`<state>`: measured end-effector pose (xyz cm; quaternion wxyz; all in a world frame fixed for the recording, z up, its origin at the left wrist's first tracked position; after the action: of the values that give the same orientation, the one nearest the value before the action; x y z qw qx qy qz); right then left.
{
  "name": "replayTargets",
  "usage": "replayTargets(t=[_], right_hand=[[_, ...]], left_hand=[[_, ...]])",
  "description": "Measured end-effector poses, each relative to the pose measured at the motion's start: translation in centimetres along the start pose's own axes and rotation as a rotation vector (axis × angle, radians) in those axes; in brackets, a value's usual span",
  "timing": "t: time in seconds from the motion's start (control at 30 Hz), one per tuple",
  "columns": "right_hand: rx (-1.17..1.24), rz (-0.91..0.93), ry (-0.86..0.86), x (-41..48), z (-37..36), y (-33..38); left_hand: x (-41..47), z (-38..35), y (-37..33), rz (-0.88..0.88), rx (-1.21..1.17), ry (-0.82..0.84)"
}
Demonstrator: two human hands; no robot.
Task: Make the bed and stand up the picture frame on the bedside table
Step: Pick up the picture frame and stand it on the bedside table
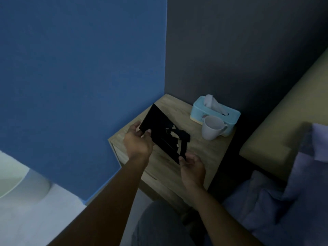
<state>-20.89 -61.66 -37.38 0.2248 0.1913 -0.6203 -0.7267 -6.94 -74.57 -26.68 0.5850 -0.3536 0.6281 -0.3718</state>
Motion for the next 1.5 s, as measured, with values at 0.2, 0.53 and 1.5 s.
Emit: replayTargets(t=[0.2,0.53,1.5], right_hand=[[-0.156,0.212,0.114,1.5,2.1,2.0],[-0.516,0.834,0.301,4.0,0.4,8.4],[-0.634,1.087,0.044,4.8,1.9,9.0]], left_hand=[[-0.4,0.9,-3.2,-0.203,0.169,-0.072],[-0.5,1.3,-5.9,-0.246,0.213,-0.009],[-2.0,1.2,-5.3,-0.431,0.474,-0.092]])
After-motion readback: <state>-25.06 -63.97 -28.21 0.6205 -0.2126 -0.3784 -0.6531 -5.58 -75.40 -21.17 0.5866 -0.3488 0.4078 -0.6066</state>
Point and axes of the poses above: each hand's wrist, its own x-axis towards the middle knuckle, its own z-axis out of the back of the hand, y = z × x, the point moved 4 cm from there along x, towards the middle knuckle, and after that the axes turned 15 degrees about z, right-handed, at the moved point
